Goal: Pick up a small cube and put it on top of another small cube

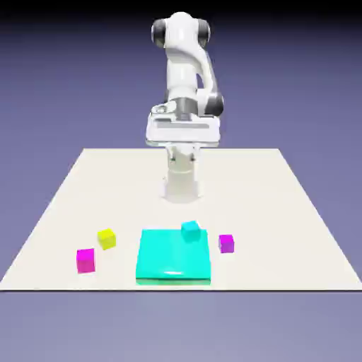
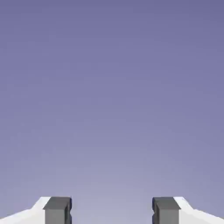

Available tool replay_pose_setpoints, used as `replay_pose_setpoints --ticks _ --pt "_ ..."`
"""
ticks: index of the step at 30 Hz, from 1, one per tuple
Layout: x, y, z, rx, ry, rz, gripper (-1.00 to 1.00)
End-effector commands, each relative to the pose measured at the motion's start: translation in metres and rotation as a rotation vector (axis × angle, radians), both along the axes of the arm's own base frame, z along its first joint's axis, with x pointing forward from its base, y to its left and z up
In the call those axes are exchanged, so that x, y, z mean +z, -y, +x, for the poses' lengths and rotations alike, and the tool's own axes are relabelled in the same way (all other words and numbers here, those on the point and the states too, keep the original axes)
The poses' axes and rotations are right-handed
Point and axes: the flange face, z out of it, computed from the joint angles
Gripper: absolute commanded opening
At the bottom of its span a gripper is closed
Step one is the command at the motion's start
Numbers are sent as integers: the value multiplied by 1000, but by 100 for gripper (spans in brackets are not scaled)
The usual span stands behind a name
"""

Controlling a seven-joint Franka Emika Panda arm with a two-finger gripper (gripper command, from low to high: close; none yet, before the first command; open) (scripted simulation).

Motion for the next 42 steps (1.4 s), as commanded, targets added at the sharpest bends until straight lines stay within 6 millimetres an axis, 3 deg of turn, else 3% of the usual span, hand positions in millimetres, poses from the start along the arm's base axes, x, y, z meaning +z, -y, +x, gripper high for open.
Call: replay_pose_setpoints --ticks 1,5,10,17,23,29,33,34,37,38,39,42 --pt "-12 -11 6 40 -61 -40 0" --pt "-65 -54 20 199 -297 -202 0" --pt "-131 -101 20 394 -570 -410 0" --pt "-212 -155 1 656 -884 -710 0" --pt "-265 -195 -22 864 -1068 -974 0" --pt "-302 -234 -45 1042 -1162 -1230 0" --pt "-316 -257 -54 1119 -1175 -1360 0" --pt "-316 -257 -54 1119 -1175 -1360 0" --pt "-365 -216 -50 1119 -1175 -1360 0" --pt "-365 -216 -50 1119 -1175 -1360 -100" --pt "-365 -216 -50 1119 -1175 -1360 -100" --pt "-316 -257 -54 1119 -1175 -1360 -100"
